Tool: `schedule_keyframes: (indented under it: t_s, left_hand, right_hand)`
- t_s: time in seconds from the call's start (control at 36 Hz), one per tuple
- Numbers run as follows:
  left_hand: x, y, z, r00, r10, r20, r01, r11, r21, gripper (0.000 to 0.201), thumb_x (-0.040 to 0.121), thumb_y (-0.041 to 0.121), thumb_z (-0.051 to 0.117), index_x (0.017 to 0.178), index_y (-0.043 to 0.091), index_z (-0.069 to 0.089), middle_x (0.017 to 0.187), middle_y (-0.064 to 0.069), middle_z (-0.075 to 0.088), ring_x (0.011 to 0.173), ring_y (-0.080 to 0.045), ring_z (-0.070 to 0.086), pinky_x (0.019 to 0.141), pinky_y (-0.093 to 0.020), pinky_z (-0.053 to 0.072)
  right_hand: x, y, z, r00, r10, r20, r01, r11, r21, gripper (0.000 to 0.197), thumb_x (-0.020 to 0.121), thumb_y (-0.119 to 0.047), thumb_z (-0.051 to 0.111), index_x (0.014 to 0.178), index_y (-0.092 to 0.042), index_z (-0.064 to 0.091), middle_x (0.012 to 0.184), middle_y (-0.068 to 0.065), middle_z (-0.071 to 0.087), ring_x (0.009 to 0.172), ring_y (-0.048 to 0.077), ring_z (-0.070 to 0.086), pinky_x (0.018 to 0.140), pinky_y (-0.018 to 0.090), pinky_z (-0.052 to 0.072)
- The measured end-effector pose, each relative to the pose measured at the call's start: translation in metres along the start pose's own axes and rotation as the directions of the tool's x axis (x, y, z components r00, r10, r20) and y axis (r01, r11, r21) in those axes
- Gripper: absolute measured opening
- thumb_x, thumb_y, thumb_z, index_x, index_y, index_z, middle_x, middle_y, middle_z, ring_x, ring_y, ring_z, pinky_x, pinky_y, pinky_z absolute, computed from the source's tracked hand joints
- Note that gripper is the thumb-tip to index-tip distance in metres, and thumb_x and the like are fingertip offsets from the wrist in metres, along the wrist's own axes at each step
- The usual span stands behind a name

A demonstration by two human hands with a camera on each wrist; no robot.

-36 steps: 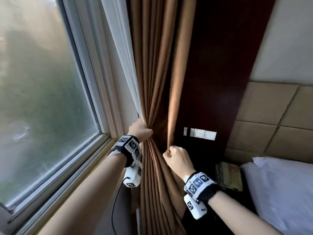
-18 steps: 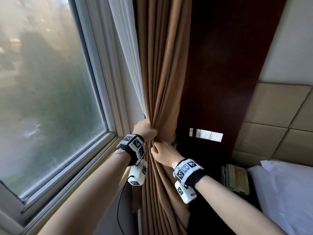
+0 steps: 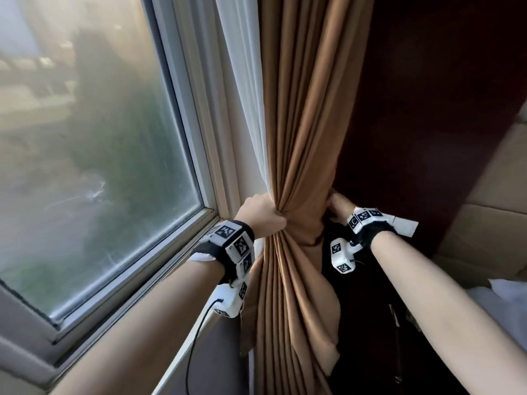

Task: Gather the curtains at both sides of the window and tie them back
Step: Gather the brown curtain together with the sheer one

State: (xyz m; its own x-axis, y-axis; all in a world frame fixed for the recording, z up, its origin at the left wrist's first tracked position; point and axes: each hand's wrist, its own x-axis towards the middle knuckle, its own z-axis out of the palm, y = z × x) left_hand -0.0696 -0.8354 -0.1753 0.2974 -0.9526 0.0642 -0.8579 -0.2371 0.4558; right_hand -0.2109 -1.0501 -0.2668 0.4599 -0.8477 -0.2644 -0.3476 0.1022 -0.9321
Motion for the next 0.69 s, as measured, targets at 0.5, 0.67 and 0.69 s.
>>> schedule_keyframes:
  t_s: [0.5, 0.67, 0.69]
  left_hand:
    - [0.017, -0.005, 0.000, 0.969, -0.184, -0.168, 0.181, 0.983, -0.031, 0.028, 0.070, 0.019, 0.055, 0.098, 0.014, 0.055, 0.091, -0.008, 0.059, 0.091, -0.034, 0.058, 0.075, -0.034, 0.050]
    - [0.024, 0.003, 0.004, 0.938, -0.270, -0.216, 0.261, 0.963, -0.066, 0.037, 0.068, 0.019, 0.055, 0.103, 0.009, 0.060, 0.101, -0.011, 0.065, 0.097, -0.036, 0.061, 0.077, -0.034, 0.050]
    - [0.024, 0.004, 0.004, 0.935, -0.278, -0.222, 0.269, 0.961, -0.070, 0.037, 0.068, 0.019, 0.056, 0.103, 0.009, 0.060, 0.101, -0.011, 0.065, 0.097, -0.036, 0.061, 0.076, -0.033, 0.050]
  right_hand:
    - [-0.032, 0.026, 0.011, 0.844, -0.415, -0.340, 0.243, 0.861, -0.447, 0.023, 0.084, -0.011, 0.063, 0.069, -0.017, 0.046, 0.063, 0.009, 0.057, 0.063, 0.025, 0.056, 0.063, 0.032, 0.040]
    - [-0.106, 0.038, 0.046, 0.702, -0.590, -0.400, 0.323, 0.763, -0.559, 0.015, 0.076, 0.004, 0.052, 0.089, -0.003, 0.054, 0.078, 0.019, 0.066, 0.075, 0.042, 0.062, 0.062, 0.041, 0.046]
    - [-0.114, 0.039, 0.052, 0.687, -0.604, -0.404, 0.339, 0.758, -0.558, 0.017, 0.075, 0.004, 0.052, 0.090, -0.003, 0.054, 0.079, 0.020, 0.066, 0.076, 0.043, 0.062, 0.063, 0.041, 0.046]
